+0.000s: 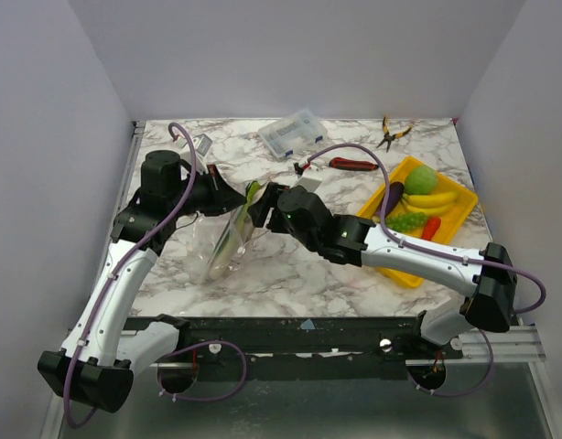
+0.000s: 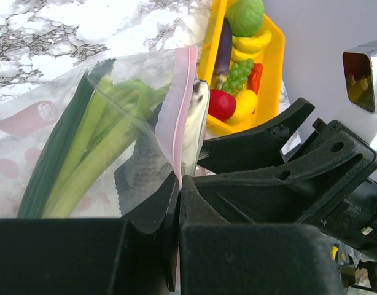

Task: Place the food in the zip-top bag and seal the zipper
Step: Place the fake fish in the zipper food storage bag.

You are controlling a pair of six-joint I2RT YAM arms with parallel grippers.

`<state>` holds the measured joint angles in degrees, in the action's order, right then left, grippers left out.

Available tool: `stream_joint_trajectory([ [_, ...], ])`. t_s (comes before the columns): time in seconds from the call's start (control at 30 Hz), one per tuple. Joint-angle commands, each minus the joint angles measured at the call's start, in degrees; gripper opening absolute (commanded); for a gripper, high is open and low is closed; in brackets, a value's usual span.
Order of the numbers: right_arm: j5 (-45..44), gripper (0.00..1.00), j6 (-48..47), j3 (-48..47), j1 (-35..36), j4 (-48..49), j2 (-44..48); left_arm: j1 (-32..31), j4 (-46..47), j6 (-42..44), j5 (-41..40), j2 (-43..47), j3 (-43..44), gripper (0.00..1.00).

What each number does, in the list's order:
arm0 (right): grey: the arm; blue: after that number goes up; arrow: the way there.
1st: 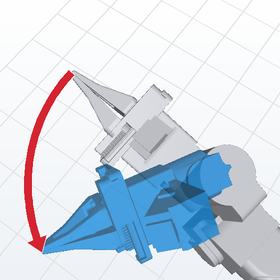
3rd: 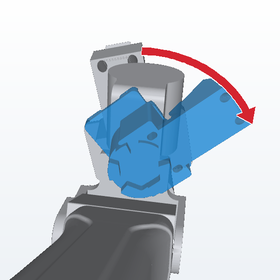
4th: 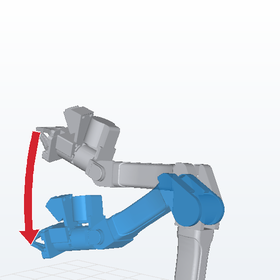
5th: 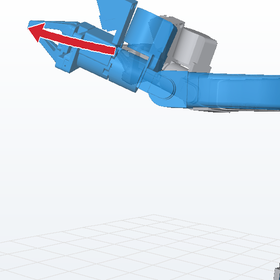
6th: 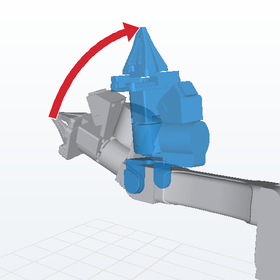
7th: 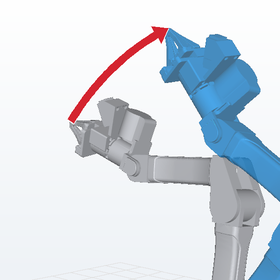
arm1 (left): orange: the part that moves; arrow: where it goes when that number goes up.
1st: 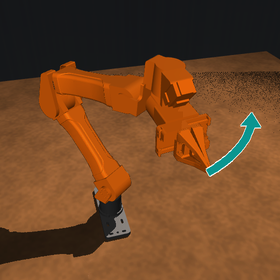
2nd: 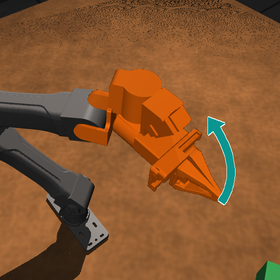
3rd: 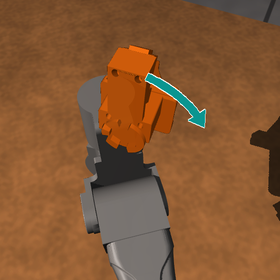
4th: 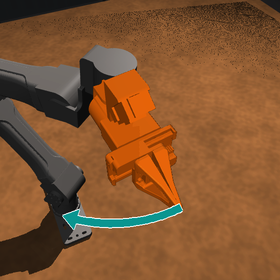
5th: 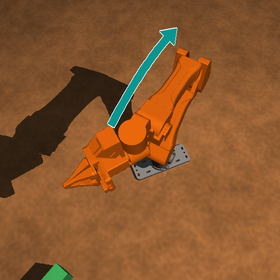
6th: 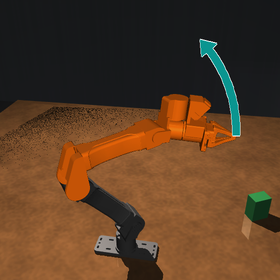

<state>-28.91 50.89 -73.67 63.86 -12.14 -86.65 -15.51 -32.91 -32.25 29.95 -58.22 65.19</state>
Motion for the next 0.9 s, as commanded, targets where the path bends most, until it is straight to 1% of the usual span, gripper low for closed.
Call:
stream_joint_trajectory([
  [0.0,-2.82,0.67,-2.98,-1.81,-0.05,0.74,-1.38,-0.33,-0.32,-0.18,0.19,2.34,3.10,0.00],
  [0.07,-2.29,0.65,-3.73,-2.13,-0.13,2.44,-2.02,-0.31,-0.54,-0.27,0.37,2.60,3.25,0.00],
  [0.17,-0.87,0.53,-4.14,-2.92,-0.13,4.45,-2.88,-0.31,-0.84,-0.36,0.32,2.88,3.50,0.00],
  [0.3,-0.74,0.45,-3.66,-2.87,-0.10,7.97,-3.19,-0.31,-0.81,-0.66,0.36,3.08,3.63,0.00],
  [0.33,-1.47,0.41,-3.94,-2.88,-0.09,8.77,-3.24,-0.31,-0.75,-0.79,0.45,3.09,3.55,0.00],
  [0.47,-6.22,0.14,-5.82,-1.61,-0.13,13.09,-2.34,-0.30,-1.02,-0.84,0.28,3.48,3.67,0.00],
  [0.53,-8.38,0.03,-7.53,-0.82,-0.11,15.73,-1.61,-0.31,-1.36,-0.63,-0.37,3.64,3.81,0.00],
  [0.57,-9.42,0.00,-8.80,-0.41,-0.13,16.91,-1.20,-0.31,-1.62,-0.54,-0.72,3.71,3.87,0.00],
  [0.63,-11.36,0.00,-10.81,0.22,-0.07,19.01,-0.53,-0.31,-1.88,-0.37,-1.23,3.79,3.89,0.00],
  [0.73,-12.32,0.00,-14.91,1.91,-0.11,24.94,-0.15,-0.31,-1.94,-0.72,-1.98,3.70,3.81,0.00],
  [0.8,-10.51,0.00,-17.63,2.61,-0.13,28.22,-0.60,-0.31,-1.98,-1.35,-2.94,3.70,3.98,0.00],
  [0.87,-6.92,0.00,-21.02,4.70,0.32,33.17,-1.04,-0.31,-2.05,-2.55,-4.24,3.73,4.45,0.00],
])
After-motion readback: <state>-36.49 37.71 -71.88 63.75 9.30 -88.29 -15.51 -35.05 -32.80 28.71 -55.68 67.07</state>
